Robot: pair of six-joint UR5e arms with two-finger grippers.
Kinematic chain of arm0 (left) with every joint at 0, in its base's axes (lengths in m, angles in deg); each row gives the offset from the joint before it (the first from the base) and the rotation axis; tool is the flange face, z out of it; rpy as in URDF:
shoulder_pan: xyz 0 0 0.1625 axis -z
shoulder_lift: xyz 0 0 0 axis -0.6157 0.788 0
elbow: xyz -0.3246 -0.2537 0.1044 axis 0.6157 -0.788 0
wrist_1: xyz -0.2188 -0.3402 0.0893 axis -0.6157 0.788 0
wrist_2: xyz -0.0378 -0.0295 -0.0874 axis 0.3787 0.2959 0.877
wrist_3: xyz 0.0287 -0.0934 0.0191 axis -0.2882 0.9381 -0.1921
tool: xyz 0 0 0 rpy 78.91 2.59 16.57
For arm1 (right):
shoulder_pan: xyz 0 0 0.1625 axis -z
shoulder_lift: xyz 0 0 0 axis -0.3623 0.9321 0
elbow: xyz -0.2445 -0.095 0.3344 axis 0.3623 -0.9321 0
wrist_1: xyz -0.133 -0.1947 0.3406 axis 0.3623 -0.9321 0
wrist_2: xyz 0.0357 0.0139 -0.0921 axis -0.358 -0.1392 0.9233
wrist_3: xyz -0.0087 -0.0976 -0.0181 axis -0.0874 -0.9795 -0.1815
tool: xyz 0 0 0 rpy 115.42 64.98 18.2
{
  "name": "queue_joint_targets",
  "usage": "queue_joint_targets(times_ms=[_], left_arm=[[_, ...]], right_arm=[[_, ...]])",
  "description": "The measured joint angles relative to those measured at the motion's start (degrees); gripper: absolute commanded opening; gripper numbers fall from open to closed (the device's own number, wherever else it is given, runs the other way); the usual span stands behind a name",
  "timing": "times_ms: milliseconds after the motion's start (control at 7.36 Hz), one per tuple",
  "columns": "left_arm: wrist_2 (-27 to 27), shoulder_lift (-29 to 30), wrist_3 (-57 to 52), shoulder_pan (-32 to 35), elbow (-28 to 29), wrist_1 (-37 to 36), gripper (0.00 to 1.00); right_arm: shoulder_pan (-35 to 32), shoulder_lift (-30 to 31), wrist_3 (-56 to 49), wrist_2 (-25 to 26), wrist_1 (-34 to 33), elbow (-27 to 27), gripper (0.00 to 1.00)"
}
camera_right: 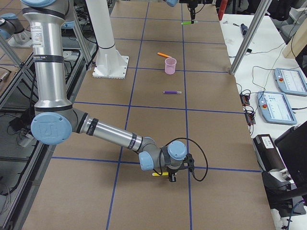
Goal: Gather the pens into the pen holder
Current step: 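Raise the green marker with the left gripper while right grasps yellow marker, then carry the green marker over the pink cup and drop it in with the left gripper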
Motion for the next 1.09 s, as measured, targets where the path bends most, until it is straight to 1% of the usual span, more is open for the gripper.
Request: queue_joint_targets(times_ms=[136,815,1087], left_arm=[[0.00,0.00,0.02,-0.01,0.00,0.00,0.00],[-0.09,0.40,0.47,-0.08,-0.06,-0.21,0.00],[-1.79,1.44,4.25,-0.59,-1.14,-0.54,0.00]], right_arm=[[0.01,-0.03,0.02,0.00,0.00,0.03,0.00],[-0.02,-1.00,0.16,-0.15,-0.23,1.55,0.00],[-2.01,-2.40,0.45,-3.40,-0.90,2.69,0.00]])
